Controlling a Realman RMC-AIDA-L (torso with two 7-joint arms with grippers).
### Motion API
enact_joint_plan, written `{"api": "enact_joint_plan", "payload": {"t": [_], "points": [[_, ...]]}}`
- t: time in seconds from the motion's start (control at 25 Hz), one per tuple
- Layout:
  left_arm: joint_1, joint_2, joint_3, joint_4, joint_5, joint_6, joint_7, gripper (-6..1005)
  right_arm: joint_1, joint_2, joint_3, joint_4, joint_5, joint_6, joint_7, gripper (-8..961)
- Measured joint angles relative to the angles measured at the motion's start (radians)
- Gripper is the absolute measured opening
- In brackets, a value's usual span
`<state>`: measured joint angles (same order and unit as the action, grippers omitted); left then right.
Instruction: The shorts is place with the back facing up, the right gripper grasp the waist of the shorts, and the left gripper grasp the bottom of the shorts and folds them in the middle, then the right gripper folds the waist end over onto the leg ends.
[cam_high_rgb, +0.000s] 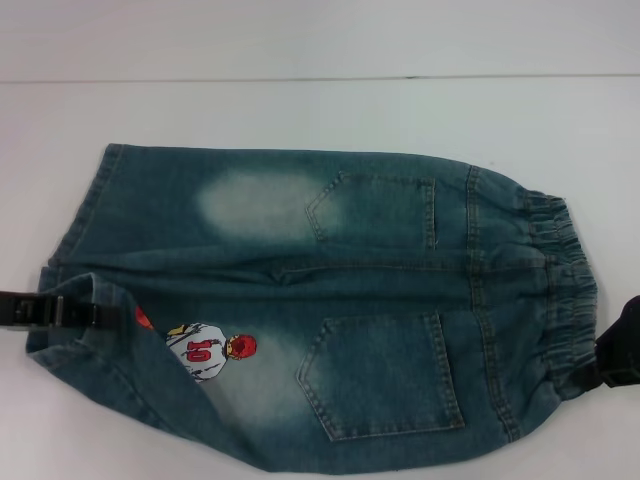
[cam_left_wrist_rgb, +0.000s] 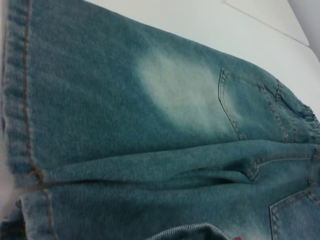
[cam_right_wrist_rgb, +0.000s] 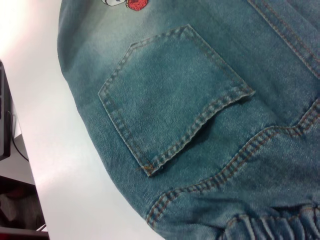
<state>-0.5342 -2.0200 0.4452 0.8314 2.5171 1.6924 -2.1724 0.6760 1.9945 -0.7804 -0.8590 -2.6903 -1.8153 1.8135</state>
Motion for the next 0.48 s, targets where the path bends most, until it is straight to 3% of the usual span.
{"api": "enact_joint_plan", "payload": {"t": [0.08, 0.48], "points": [[-0.002, 0.001, -0.005, 0.002, -0.002, 0.001, -0.003, 21, -0.001, -0.001, 0.008, 0.000, 0.001, 0.000, -0.003, 68], [-0.013, 0.009, -0.048, -0.005, -0.086, -0.055, -0.034, 20, -0.033, -0.020, 0.230, 0.021, 0.062, 0.035, -0.062, 57]]}}
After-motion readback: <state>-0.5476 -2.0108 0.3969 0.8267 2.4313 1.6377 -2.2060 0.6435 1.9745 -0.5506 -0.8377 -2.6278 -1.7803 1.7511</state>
